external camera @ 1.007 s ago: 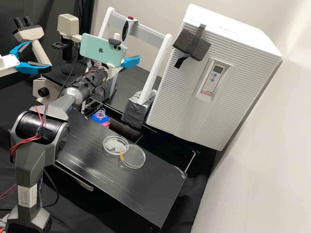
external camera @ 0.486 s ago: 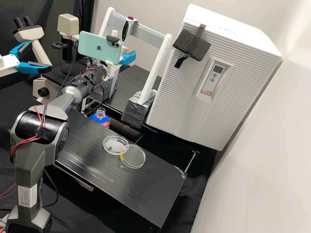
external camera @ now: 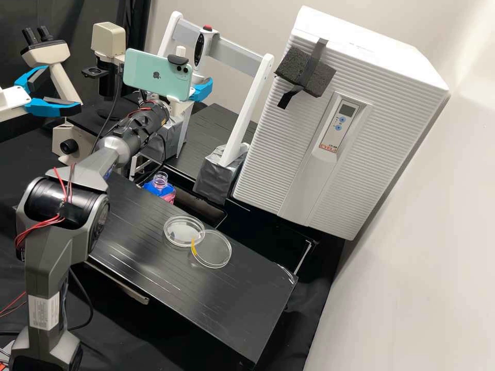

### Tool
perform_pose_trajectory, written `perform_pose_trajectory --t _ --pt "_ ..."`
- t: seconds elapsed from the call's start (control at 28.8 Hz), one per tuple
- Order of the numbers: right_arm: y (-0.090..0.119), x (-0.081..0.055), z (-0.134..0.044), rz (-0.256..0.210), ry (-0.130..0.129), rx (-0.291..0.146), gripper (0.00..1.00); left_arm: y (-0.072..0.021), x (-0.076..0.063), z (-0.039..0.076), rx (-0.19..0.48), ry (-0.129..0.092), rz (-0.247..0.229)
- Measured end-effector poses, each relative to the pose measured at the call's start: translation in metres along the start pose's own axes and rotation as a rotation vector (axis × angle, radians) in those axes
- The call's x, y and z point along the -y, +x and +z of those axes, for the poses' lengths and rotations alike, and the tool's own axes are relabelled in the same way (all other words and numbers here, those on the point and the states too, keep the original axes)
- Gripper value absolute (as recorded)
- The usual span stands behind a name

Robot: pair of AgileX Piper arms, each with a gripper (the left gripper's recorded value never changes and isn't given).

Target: Use the pipette

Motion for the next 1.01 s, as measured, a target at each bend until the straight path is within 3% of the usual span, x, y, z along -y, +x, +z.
perform_pose_trajectory --t 0.56,0.9,1.01 --pt "0.0009 0.0007 -0.0011 -0.003 0.001 -0.003 0.0 -0.0001 -0.0002 -0.0008 -0.003 -0.004 0.001" --pt "0.0022 -0.0007 -0.0034 -0.013 0.046 -0.005 0.0 -0.0001 -0.0002 -0.0008 -0.003 -0.004 0.001" --pt "0.0023 -0.0011 -0.0028 -0.013 0.047 -0.004 0.0 -0.0001 -0.0002 -0.0008 -0.003 -0.004 0.001"
